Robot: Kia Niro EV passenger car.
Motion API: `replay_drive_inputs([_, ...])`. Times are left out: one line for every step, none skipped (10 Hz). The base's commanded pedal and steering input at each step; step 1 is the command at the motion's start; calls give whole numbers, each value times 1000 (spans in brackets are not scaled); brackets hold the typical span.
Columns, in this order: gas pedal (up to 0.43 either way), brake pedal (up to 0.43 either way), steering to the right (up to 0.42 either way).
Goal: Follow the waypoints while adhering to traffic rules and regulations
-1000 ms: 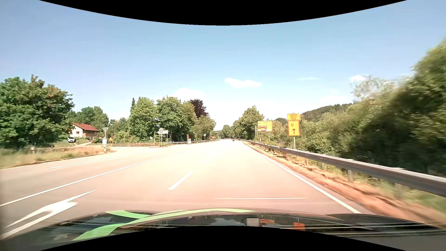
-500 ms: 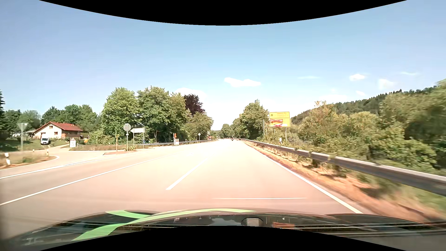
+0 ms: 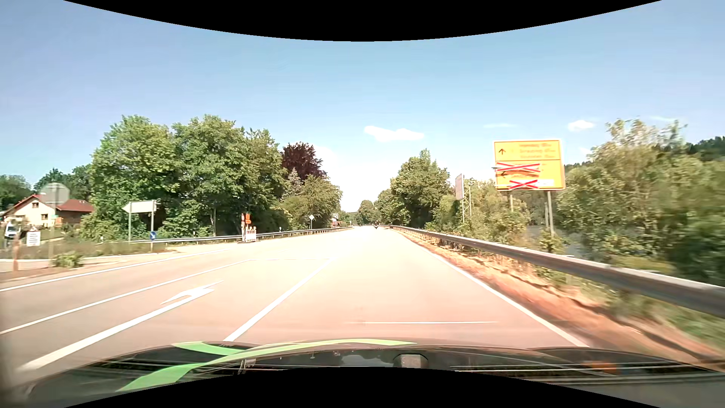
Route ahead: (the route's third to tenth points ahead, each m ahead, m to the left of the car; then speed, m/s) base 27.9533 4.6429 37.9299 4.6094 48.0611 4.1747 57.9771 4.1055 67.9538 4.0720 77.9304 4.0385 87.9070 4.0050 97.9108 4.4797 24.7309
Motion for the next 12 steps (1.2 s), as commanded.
replay_drive_inputs([378, 0, -3])
replay_drive_inputs([378, 0, -3])
replay_drive_inputs([378, 0, -3])
replay_drive_inputs([378, 0, -4])
replay_drive_inputs([378, 0, -3])
replay_drive_inputs([350, 0, -4])
replay_drive_inputs([287, 0, -4])
replay_drive_inputs([287, 0, -5])
replay_drive_inputs([287, 0, -5])
replay_drive_inputs([287, 0, -5])
replay_drive_inputs([299, 0, -5])
replay_drive_inputs([299, 0, -5])
